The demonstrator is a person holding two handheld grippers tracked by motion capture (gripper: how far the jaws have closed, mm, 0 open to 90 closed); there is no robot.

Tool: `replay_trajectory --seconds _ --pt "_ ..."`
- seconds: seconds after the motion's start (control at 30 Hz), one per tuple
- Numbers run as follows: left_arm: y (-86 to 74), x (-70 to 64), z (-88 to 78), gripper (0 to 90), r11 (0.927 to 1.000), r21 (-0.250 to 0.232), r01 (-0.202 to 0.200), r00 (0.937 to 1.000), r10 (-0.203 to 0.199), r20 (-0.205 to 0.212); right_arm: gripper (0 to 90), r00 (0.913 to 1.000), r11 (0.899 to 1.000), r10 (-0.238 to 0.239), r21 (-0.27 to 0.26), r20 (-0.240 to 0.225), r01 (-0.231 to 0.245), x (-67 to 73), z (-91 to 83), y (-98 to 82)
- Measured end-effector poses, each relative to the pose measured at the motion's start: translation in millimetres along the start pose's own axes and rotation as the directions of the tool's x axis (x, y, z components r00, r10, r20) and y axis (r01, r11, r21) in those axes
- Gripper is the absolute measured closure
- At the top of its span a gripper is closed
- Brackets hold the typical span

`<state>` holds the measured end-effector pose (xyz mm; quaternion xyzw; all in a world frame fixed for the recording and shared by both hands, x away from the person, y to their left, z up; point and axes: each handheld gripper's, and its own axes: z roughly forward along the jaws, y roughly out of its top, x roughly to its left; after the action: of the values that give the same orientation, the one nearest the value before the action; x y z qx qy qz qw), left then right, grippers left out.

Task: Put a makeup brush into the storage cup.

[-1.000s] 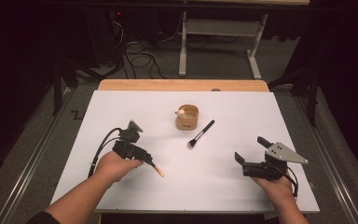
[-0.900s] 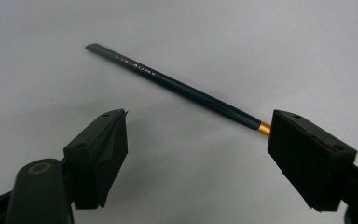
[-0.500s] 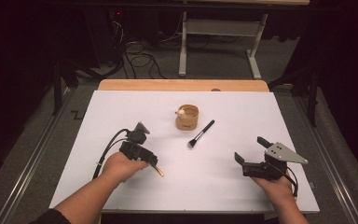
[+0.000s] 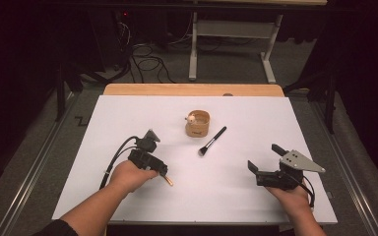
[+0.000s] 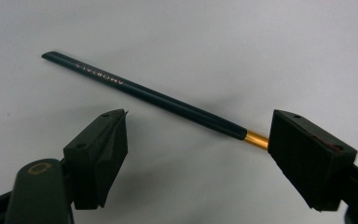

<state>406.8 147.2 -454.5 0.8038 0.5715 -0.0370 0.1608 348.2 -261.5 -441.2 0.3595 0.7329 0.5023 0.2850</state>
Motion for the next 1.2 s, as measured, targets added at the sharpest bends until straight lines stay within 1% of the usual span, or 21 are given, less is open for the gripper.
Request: replay_trajectory --seconds 0.23,0.33,0.53,0.93,1.13,1.2 --pt "0.8 1.6 -0.7 20.5 1.0 -0.004 0.009 0.9999 -0.009 -0.007 0.6 1.0 1.0 0.0 0.002 0.0 0.0 0.1 0.2 -0.1" --pt "1.3 1.2 0.9 20.5 0.9999 0.003 0.013 0.9998 -0.013 -0.014 0.6 1.0 1.0 0.0 0.002 0.0 0.0 0.2 0.2 -0.1" --pt "2.7 -1.3 3.6 20.5 0.9999 0.01 0.004 0.9999 -0.004 -0.015 0.6 1.0 1.0 -0.001 0.003 0.0 0.001 -0.1 0.1 -0.2" --pt "5.2 -4.1 5.6 20.5 0.9998 0.017 0.008 0.9996 -0.008 -0.026 0.7 1.0 1.0 -0.002 0.007 0.003 0.002 0.1 0.4 -0.4" --pt "4.6 -6.1 7.9 21.0 0.9997 0.023 0.003 0.9996 -0.002 -0.029 0.8 1.0 1.0 -0.004 0.009 0.004 0.004 0.1 0.5 -0.4" --pt "4.4 -7.2 8.4 21.2 0.9997 0.024 -0.004 0.9993 0.004 -0.036 0.8 1.0 1.0 -0.004 0.008 0.003 0.004 0.0 0.4 -0.4"
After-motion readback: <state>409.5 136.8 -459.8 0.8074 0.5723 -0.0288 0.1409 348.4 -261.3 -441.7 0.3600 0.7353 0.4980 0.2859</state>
